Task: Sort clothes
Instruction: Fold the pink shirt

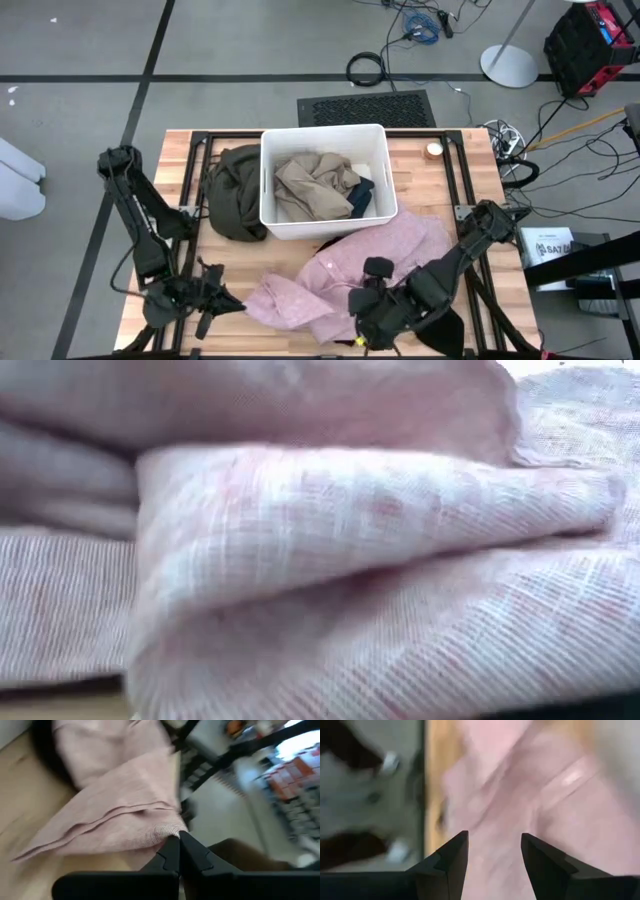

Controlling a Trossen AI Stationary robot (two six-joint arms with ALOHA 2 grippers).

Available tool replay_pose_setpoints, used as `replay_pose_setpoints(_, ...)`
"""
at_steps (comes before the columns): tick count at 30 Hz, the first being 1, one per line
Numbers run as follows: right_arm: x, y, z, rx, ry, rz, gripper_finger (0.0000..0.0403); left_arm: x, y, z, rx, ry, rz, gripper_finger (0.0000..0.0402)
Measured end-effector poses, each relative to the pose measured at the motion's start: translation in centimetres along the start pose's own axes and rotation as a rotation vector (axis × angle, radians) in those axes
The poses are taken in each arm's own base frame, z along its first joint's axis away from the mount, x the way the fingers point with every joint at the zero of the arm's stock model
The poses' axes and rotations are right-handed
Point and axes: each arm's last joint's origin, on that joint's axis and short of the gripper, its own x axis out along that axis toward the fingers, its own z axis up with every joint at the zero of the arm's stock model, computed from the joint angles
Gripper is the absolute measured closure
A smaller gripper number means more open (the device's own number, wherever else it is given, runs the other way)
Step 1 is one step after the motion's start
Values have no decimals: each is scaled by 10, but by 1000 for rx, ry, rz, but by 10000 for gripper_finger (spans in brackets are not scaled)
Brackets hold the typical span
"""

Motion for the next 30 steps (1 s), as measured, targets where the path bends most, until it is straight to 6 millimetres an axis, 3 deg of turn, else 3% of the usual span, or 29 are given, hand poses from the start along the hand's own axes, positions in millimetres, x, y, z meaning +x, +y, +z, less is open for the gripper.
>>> replay_pose_setpoints(4, 8, 11, 9, 12, -160, 34, 232, 4, 8, -9, 19, 32, 77, 401)
replay_pose_setpoints(7, 26, 24, 11, 0, -248, 114, 231, 5, 9, -10, 52, 34, 84, 401)
replay_pose_setpoints(14, 77, 44, -9, -89, -382, 208, 232, 5, 9, -7, 108, 26, 83, 401)
replay_pose_setpoints(20, 84, 39, -19, -11, -372, 79, 243, 3, 8, -9, 105, 36, 71, 401)
replay_pose_setpoints(24, 87, 46, -31, 28, -316, 76, 252, 1, 6, -11, 103, 40, 58, 401)
replay_pose_setpoints(30, 116, 56, -53, 21, -216, -5, 254, 1, 6, -10, 107, 22, 66, 401)
